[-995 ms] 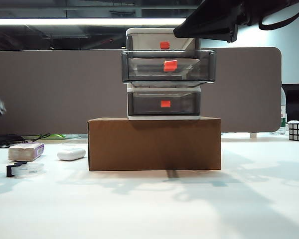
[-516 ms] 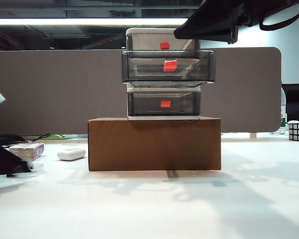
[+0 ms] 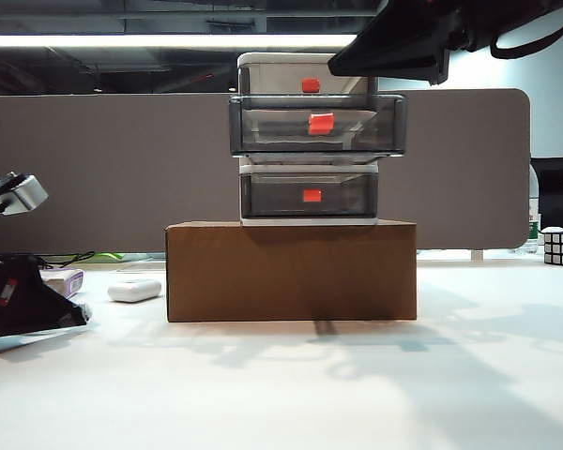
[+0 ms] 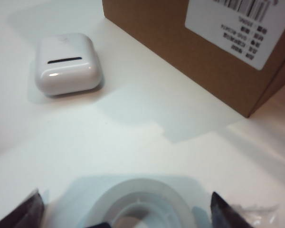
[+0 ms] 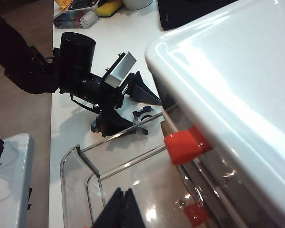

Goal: Open the second layer of the drawer on the table, pick up the transparent tape on the table and put it in, and finally close the drawer.

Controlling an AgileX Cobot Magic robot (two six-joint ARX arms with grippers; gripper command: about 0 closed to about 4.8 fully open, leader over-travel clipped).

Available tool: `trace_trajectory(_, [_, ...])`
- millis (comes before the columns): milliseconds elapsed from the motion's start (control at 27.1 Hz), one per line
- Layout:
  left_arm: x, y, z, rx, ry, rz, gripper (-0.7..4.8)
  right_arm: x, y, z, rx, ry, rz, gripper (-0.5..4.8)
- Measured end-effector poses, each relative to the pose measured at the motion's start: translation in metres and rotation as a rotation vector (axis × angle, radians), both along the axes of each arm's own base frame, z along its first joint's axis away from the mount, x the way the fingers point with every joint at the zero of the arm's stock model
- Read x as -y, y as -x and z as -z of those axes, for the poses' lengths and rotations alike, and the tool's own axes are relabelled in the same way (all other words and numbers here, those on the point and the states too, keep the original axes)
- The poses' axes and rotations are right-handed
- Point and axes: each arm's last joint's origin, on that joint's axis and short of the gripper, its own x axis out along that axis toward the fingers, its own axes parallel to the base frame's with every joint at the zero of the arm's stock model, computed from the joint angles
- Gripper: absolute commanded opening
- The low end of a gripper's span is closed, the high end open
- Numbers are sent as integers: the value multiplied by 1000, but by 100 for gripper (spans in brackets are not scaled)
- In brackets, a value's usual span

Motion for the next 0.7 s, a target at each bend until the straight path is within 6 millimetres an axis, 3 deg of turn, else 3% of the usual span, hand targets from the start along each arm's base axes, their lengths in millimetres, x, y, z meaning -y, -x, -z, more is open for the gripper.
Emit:
trace_trajectory(147, [0, 0, 0, -3, 0, 2, 423, 0, 0, 0, 0, 0, 0, -5])
trace_trajectory(221, [0, 0, 1, -6, 0, 2, 422, 0, 0, 0, 0, 0, -1, -5])
trace_trajectory(332, [1, 0, 1, -13, 9, 20, 342, 0, 0, 0, 0, 0, 0, -5])
trace_trajectory(442, [1, 1, 1, -20, 14, 27, 330, 0, 0, 0, 0, 0, 0, -5])
trace_trajectory(516, [1, 1, 1, -22, 19, 35, 252, 0, 0, 0, 0, 0, 0, -5])
trace_trajectory(553, [1, 1, 1, -23, 21, 38, 182, 0, 0, 0, 0, 0, 0, -5])
trace_trajectory(700, [2, 2, 2, -30, 40, 62, 146, 0, 0, 0, 0, 0, 0, -5])
